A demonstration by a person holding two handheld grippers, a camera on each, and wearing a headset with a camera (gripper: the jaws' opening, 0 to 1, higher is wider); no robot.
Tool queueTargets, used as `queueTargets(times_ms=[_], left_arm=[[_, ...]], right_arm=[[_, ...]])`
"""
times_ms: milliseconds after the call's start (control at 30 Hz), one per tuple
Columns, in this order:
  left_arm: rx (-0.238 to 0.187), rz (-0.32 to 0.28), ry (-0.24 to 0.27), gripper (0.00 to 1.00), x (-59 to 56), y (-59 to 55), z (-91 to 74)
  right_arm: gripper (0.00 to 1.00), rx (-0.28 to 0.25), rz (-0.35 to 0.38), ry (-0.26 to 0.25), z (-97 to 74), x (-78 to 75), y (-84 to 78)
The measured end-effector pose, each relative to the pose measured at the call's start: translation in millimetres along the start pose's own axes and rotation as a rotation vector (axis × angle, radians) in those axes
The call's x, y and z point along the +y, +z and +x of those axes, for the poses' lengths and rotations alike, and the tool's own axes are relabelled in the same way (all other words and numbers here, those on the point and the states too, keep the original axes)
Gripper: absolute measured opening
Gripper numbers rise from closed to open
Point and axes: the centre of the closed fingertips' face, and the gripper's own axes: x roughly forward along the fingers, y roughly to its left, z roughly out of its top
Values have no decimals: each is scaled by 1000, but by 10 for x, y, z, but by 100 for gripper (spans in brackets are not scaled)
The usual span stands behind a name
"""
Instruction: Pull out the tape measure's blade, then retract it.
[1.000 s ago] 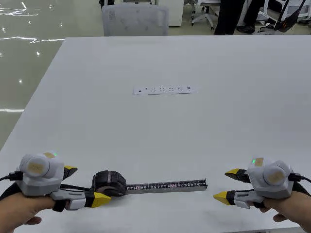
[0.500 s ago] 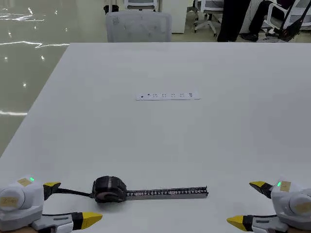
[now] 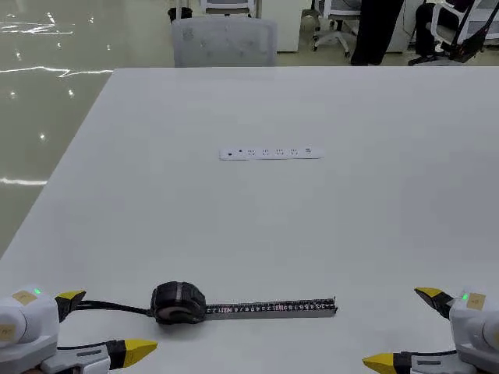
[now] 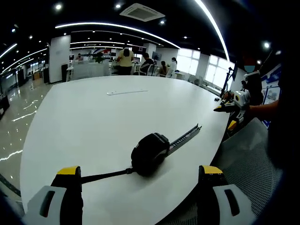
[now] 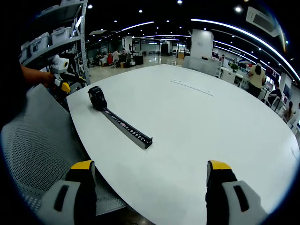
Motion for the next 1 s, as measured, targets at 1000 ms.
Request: queueTargets(times_ms=[1000], left_arm=[[-27, 34, 12, 100, -23, 32, -20]], right_arm=[[100, -1, -7, -12, -146, -79, -42]])
